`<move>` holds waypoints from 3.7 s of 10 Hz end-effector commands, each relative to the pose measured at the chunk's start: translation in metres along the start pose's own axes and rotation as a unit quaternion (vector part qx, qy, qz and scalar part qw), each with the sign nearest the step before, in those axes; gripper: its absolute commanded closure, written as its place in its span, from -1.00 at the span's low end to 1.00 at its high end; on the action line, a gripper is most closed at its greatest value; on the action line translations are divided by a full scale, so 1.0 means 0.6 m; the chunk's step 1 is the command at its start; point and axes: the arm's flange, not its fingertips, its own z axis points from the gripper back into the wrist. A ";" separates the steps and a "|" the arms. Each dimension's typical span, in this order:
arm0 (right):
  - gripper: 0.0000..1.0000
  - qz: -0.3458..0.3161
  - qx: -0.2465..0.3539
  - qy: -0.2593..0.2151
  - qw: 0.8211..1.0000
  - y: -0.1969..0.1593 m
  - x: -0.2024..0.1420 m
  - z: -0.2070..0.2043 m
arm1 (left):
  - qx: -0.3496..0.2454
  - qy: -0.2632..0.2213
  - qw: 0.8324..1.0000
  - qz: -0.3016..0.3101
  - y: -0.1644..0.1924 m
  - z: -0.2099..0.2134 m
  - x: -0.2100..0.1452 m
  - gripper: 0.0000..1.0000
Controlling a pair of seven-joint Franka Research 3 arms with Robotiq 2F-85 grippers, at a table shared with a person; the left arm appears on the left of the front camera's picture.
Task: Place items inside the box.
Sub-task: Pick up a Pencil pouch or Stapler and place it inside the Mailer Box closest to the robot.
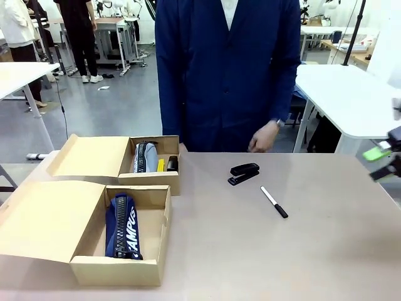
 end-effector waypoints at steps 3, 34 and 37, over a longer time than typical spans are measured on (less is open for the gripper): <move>-1.00 0.040 -0.128 0.048 0.990 0.020 0.008 -0.023 | -0.012 -0.005 1.000 -0.010 -0.002 -0.001 0.000 -1.00; -1.00 0.534 -0.164 0.063 0.827 0.046 0.258 -0.292 | -0.012 -0.005 1.000 -0.010 -0.002 -0.001 0.000 -1.00; -1.00 0.596 -0.146 0.074 0.786 0.009 0.356 -0.332 | -0.012 -0.005 1.000 -0.010 -0.002 -0.001 0.000 -1.00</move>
